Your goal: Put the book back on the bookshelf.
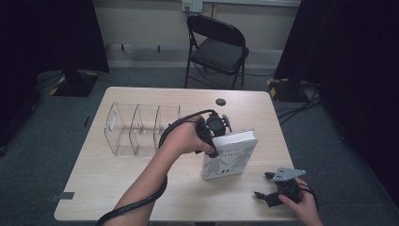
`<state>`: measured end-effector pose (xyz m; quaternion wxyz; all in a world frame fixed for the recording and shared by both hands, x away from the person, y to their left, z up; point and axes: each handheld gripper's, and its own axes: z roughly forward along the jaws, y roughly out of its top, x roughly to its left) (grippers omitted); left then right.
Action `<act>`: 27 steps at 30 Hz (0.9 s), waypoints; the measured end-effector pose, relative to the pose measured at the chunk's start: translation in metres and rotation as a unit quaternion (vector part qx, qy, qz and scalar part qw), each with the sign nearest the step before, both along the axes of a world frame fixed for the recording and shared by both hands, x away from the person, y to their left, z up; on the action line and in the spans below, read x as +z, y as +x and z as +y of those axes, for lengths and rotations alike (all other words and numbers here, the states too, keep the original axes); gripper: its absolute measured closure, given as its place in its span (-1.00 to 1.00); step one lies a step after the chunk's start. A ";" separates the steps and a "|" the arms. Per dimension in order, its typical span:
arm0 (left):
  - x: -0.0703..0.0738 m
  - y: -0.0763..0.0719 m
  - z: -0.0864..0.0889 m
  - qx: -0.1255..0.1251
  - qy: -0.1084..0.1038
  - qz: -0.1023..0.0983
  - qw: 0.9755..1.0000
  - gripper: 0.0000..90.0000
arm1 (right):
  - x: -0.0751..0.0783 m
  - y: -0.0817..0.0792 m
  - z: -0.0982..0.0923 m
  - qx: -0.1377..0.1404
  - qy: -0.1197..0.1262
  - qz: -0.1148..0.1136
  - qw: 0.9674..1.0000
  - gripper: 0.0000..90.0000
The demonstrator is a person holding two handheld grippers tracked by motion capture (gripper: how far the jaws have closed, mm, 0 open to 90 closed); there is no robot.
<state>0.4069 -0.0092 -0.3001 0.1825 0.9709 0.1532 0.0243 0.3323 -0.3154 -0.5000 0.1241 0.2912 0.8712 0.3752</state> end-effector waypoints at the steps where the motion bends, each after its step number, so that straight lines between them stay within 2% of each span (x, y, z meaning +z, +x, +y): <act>1: 0.000 0.000 0.000 0.000 0.001 0.000 1.000 0.13 | 0.000 0.000 0.000 0.000 0.000 0.000 1.000 -0.79; 7: 0.001 0.002 -0.004 -0.008 0.012 -0.005 1.000 0.09 | 0.000 0.000 0.000 0.000 0.000 0.000 1.000 -0.79; 10: -0.001 0.005 -0.009 -0.010 0.025 -0.016 1.000 0.05 | 0.000 0.000 0.000 0.000 0.000 0.000 1.000 -0.79; 13: -0.004 0.006 -0.012 -0.016 0.020 -0.010 1.000 0.03 | 0.000 0.000 0.000 0.000 0.000 0.000 1.000 -0.79; 14: -0.007 0.010 -0.015 -0.022 0.013 -0.002 1.000 0.04 | 0.000 0.000 0.000 0.000 0.000 0.000 1.000 -0.79; 15: -0.009 0.011 -0.017 -0.025 0.009 -0.002 1.000 0.04 | 0.000 0.000 0.000 0.000 0.000 0.000 1.000 -0.79; 24: -0.020 0.018 -0.026 -0.029 0.001 0.013 0.999 0.03 | 0.000 0.000 0.000 0.005 -0.001 -0.004 1.000 -0.79; 27: -0.023 0.018 -0.028 -0.031 0.003 0.010 0.999 0.02 | 0.000 0.000 0.000 0.005 -0.001 -0.002 1.000 -0.79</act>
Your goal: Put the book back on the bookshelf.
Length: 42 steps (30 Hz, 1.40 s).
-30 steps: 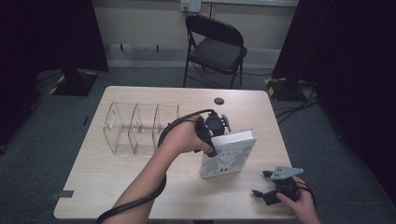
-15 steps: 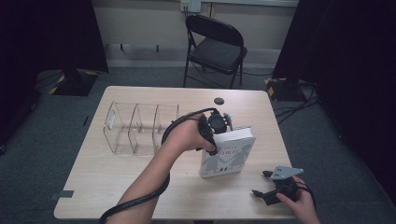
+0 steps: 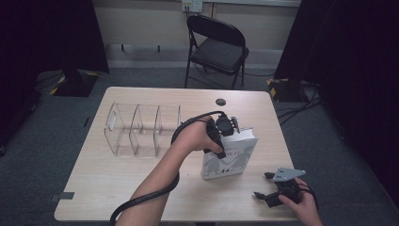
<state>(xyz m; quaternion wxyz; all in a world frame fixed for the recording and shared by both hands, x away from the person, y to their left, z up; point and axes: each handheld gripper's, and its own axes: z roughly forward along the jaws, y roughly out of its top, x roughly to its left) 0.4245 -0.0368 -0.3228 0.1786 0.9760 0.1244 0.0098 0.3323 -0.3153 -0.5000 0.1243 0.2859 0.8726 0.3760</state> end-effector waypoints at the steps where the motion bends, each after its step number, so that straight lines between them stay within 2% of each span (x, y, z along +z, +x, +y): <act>1: 0.000 0.000 -0.002 -0.011 0.012 -0.001 1.000 0.03 | 0.000 0.000 0.000 0.000 0.000 0.000 1.000 -0.79; 2: 0.000 0.000 -0.002 -0.011 0.012 -0.001 1.000 0.03 | 0.000 0.000 0.000 0.000 0.000 0.000 1.000 -0.79; 4: -0.001 -0.001 -0.006 -0.005 0.028 0.001 1.000 0.03 | 0.000 0.000 0.000 0.000 -0.001 0.000 1.000 -0.79; 9: -0.003 -0.002 -0.007 0.010 0.029 -0.003 1.000 0.00 | 0.000 0.000 0.000 0.000 -0.001 0.001 1.000 -0.79; 11: -0.005 -0.002 -0.008 0.010 0.029 -0.005 1.000 -0.08 | 0.000 0.000 0.000 0.000 -0.001 0.001 1.000 -0.79; 14: -0.005 -0.001 -0.008 0.006 0.027 0.003 1.000 -0.14 | 0.000 0.000 0.000 0.001 -0.001 0.000 1.000 -0.79; 16: -0.005 -0.001 -0.008 0.008 0.026 0.006 1.000 -0.14 | 0.000 0.000 0.000 0.002 -0.001 0.000 1.000 -0.79; 22: -0.005 -0.002 -0.011 -0.002 0.046 0.010 0.999 -0.10 | 0.000 0.000 0.000 0.002 -0.001 0.001 1.000 -0.79; 25: -0.005 -0.003 -0.011 -0.005 0.049 0.010 0.999 -0.08 | 0.000 0.000 0.000 0.002 -0.001 0.000 1.000 -0.79; 28: -0.004 -0.005 -0.009 0.010 0.038 -0.006 0.999 -0.01 | 0.000 0.000 0.000 0.003 0.001 0.001 1.000 -0.79; 34: 0.001 -0.015 -0.009 0.051 0.037 -0.003 0.998 0.14 | 0.000 0.000 0.000 0.004 0.000 0.000 1.000 -0.79; 39: 0.001 -0.023 -0.009 0.056 0.037 -0.016 0.998 0.16 | 0.000 0.000 0.000 0.005 0.000 0.000 1.000 -0.79; 42: 0.002 -0.024 -0.007 0.061 0.040 -0.012 0.997 0.17 | 0.000 0.000 0.000 0.005 0.000 -0.001 1.000 -0.79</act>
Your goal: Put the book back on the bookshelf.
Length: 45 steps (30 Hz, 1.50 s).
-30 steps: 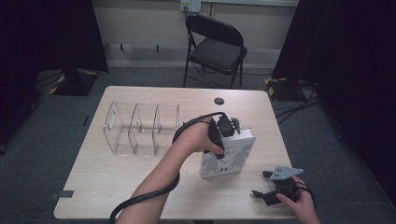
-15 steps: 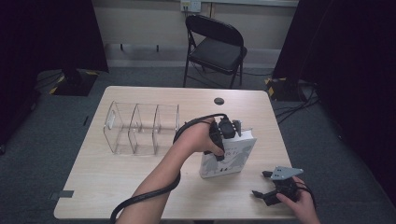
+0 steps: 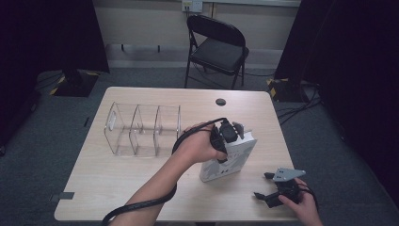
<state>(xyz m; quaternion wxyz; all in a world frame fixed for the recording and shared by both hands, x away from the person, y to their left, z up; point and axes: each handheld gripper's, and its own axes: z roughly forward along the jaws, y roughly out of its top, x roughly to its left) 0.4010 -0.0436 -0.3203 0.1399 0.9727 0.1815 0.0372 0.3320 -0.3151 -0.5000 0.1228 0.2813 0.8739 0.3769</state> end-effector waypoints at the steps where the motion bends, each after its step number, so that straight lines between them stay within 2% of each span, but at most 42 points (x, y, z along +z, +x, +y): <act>1: 0.000 0.000 0.001 0.007 -0.004 0.004 1.000 0.17 | 0.000 0.000 0.000 0.000 0.000 0.001 1.000 -0.79; 6: 0.001 0.001 0.010 0.033 -0.012 0.008 0.999 0.17 | 0.000 0.000 0.000 0.000 0.000 0.000 1.000 -0.79; 8: 0.003 0.001 0.012 0.035 -0.008 0.005 0.999 0.18 | 0.000 0.000 0.000 0.000 0.000 0.000 1.000 -0.79; 11: 0.011 0.001 0.020 0.056 -0.017 0.012 0.998 0.17 | 0.000 0.000 0.000 0.000 0.000 0.000 1.000 -0.79; 19: 0.022 -0.002 0.035 0.078 -0.009 0.017 0.997 0.17 | 0.000 0.000 0.000 -0.001 -0.001 0.000 1.000 -0.79; 25: 0.020 -0.003 0.046 0.089 0.004 0.023 0.996 0.17 | 0.000 0.000 0.000 -0.001 -0.001 0.000 1.000 -0.79; 29: 0.013 -0.002 0.053 0.097 0.005 0.023 0.995 0.17 | 0.000 0.000 0.000 -0.001 -0.001 0.000 1.000 -0.79; 32: 0.006 -0.003 0.056 0.099 0.005 0.024 0.995 0.17 | 0.000 0.000 0.000 0.000 -0.001 0.000 1.000 -0.79; 36: 0.004 -0.005 0.060 0.099 -0.002 0.025 0.995 0.17 | 0.000 0.000 0.000 -0.001 -0.001 0.000 1.000 -0.79; 39: 0.003 -0.009 0.061 0.080 0.005 0.015 0.997 0.17 | 0.000 0.000 0.000 -0.001 -0.001 0.000 1.000 -0.79; 41: 0.001 -0.012 0.062 0.076 0.012 0.018 0.997 0.17 | 0.000 0.000 0.000 -0.001 -0.001 0.001 1.000 -0.79; 45: 0.001 -0.012 0.064 0.066 0.012 0.019 0.998 0.16 | 0.000 0.000 0.000 -0.001 -0.001 0.001 1.000 -0.79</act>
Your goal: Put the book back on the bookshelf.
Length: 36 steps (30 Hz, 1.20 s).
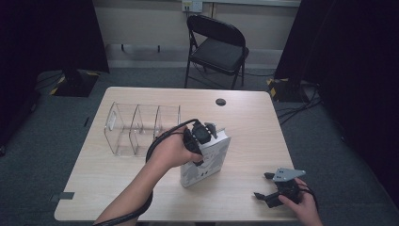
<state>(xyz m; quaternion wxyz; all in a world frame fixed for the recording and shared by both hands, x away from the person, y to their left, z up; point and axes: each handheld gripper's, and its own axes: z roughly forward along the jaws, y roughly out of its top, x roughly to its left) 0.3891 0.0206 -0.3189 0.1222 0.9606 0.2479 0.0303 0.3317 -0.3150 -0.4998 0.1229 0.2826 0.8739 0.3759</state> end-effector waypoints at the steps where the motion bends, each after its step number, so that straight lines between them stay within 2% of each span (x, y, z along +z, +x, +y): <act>1: 0.000 0.000 0.000 -0.001 0.000 0.000 1.000 0.16 | 0.000 0.000 0.000 0.000 0.000 0.000 1.000 -0.79; 7: 0.000 0.003 -0.001 0.010 0.009 0.012 1.000 0.15 | 0.000 -0.001 0.000 -0.002 0.000 0.002 1.000 -0.79; 9: 0.000 0.005 -0.003 0.012 0.019 0.018 1.000 0.14 | 0.000 -0.001 0.000 -0.002 0.000 0.001 1.000 -0.79; 13: 0.000 0.006 -0.005 0.014 0.026 0.025 0.999 0.14 | 0.000 -0.001 0.000 -0.002 0.000 0.002 1.000 -0.79; 14: 0.000 0.008 -0.006 0.013 0.034 0.032 0.999 0.14 | 0.000 -0.001 0.000 -0.002 0.000 0.002 1.000 -0.79; 16: 0.001 0.008 -0.008 0.011 0.041 0.032 0.999 0.15 | 0.000 -0.001 0.000 -0.002 0.000 0.001 1.000 -0.79; 25: 0.002 0.001 -0.006 0.023 0.038 0.027 0.999 0.18 | 0.000 -0.001 0.000 -0.001 0.000 0.002 1.000 -0.79; 30: 0.004 0.000 0.000 0.035 0.034 0.038 0.998 0.18 | 0.000 -0.001 0.001 -0.001 0.001 0.002 1.000 -0.79; 33: 0.007 0.000 0.005 0.037 0.043 0.040 0.998 0.18 | 0.000 -0.001 0.001 -0.001 0.001 0.002 1.000 -0.79; 36: 0.008 -0.002 0.010 0.050 0.041 0.041 0.997 0.18 | 0.000 -0.001 0.001 -0.001 0.001 0.002 1.000 -0.79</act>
